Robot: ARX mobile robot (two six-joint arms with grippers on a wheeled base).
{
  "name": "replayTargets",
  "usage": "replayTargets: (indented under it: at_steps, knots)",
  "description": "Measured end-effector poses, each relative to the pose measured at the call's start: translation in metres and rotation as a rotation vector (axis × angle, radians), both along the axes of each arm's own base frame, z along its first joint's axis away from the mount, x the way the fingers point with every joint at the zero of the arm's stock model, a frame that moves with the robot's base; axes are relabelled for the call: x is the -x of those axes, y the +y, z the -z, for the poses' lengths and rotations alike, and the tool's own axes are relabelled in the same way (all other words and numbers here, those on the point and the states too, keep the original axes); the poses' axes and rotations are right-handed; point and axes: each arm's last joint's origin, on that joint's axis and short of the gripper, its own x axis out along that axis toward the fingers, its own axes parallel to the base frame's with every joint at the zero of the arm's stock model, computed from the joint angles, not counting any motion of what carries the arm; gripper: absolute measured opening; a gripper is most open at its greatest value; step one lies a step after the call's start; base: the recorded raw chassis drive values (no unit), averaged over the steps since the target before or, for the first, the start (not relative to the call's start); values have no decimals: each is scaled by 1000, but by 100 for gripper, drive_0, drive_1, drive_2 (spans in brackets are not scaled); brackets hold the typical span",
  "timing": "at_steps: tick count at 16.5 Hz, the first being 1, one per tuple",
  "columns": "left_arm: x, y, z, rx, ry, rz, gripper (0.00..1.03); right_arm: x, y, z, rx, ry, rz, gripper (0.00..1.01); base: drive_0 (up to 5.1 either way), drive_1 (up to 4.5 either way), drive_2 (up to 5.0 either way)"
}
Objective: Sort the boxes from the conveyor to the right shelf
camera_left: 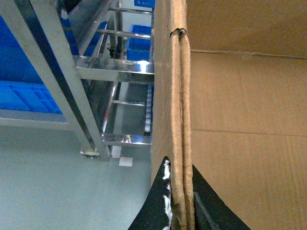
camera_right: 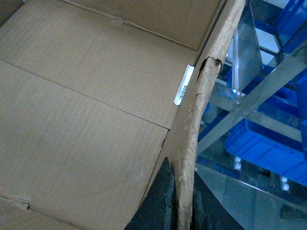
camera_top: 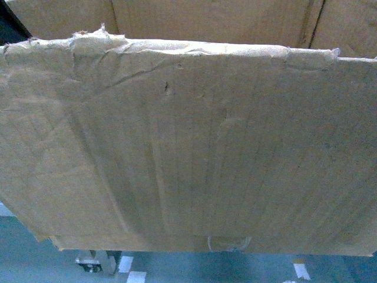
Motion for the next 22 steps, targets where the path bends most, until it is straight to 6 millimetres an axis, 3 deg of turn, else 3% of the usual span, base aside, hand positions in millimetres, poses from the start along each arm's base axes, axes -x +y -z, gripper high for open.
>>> replayTargets:
  at_steps: [7, 13, 20, 22]
  knots:
    - [-1, 0, 1, -3, 2, 2, 2, 0, 0, 0, 0, 1, 0, 2, -1, 430, -431]
    - [-2, 0, 2, -6, 7, 3, 2, -1, 0, 2, 2, 7, 1, 2, -1, 14, -17]
    - [-1, -1, 2, -6, 6, 6, 2, -1, -1, 1, 1, 6, 4, 2, -442, 419, 34]
    - [-1, -1, 1, -6, 6, 6, 2, -2, 0, 2, 1, 8, 4, 2, 0, 0, 0]
